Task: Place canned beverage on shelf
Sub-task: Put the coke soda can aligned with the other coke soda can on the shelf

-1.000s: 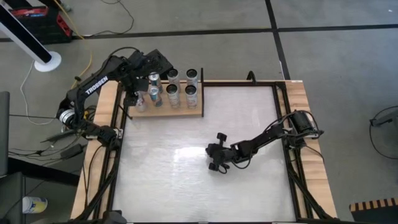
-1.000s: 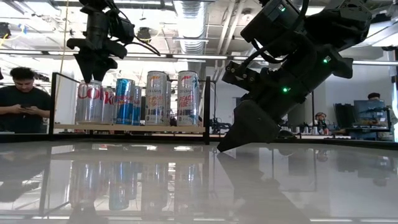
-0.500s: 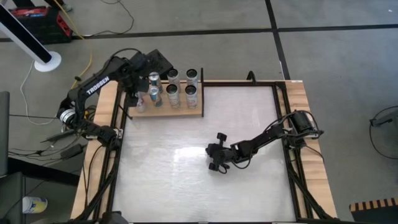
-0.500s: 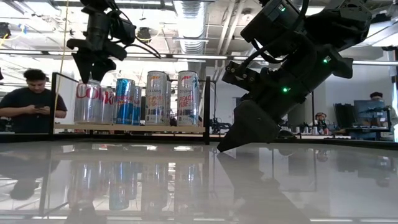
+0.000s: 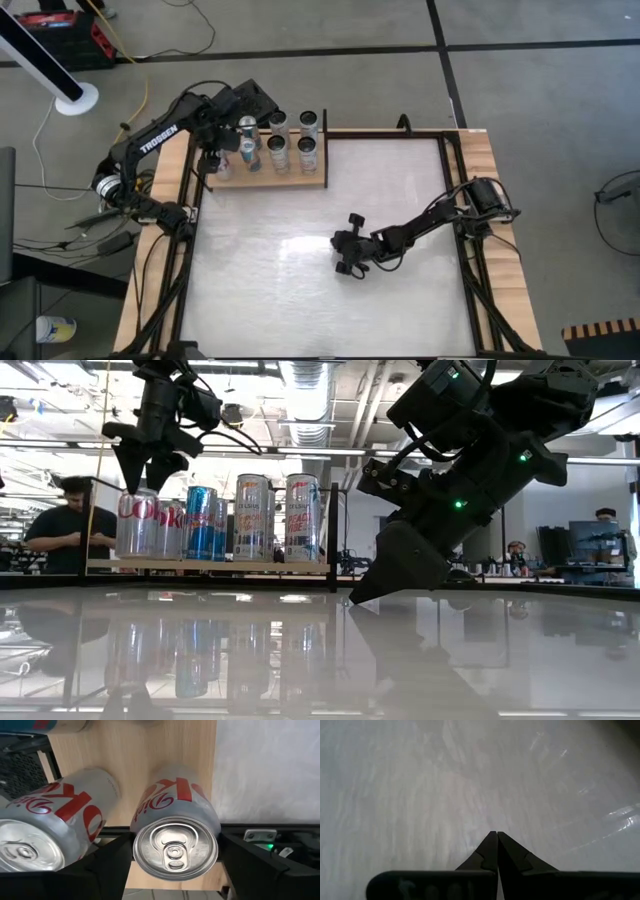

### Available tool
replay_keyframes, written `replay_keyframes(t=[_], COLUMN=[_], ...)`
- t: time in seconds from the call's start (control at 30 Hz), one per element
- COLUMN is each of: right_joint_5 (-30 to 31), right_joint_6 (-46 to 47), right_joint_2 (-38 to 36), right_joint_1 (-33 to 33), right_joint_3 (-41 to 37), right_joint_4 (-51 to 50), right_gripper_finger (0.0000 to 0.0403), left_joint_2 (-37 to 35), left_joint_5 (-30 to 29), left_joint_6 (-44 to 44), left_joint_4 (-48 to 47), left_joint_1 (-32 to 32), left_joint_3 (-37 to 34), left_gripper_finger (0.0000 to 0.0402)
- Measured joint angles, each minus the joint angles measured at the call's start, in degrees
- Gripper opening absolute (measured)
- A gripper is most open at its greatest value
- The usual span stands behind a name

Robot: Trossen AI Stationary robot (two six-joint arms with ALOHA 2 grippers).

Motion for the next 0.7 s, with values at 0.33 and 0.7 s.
replay_keyframes(t=[0.33, 0.7], right_joint_5=[0.0, 0.0], right_joint_6=[0.0, -0.2], right_joint_2=[0.0, 0.0], right_joint_1=[0.0, 0.0], right_joint_3=[0.0, 0.0], right_joint_4=[0.0, 0.0], right_gripper_finger=[0.0027, 0.0027], left_joint_2=[0.0, -0.1], left_joint_5=[-0.3, -0.3], left_joint_6=[3.9, 0.7], left_joint_4=[0.1, 0.1], left_joint_1=[0.0, 0.0], left_joint_3=[0.0, 0.0], left_gripper_finger=[0.0272, 0.0272])
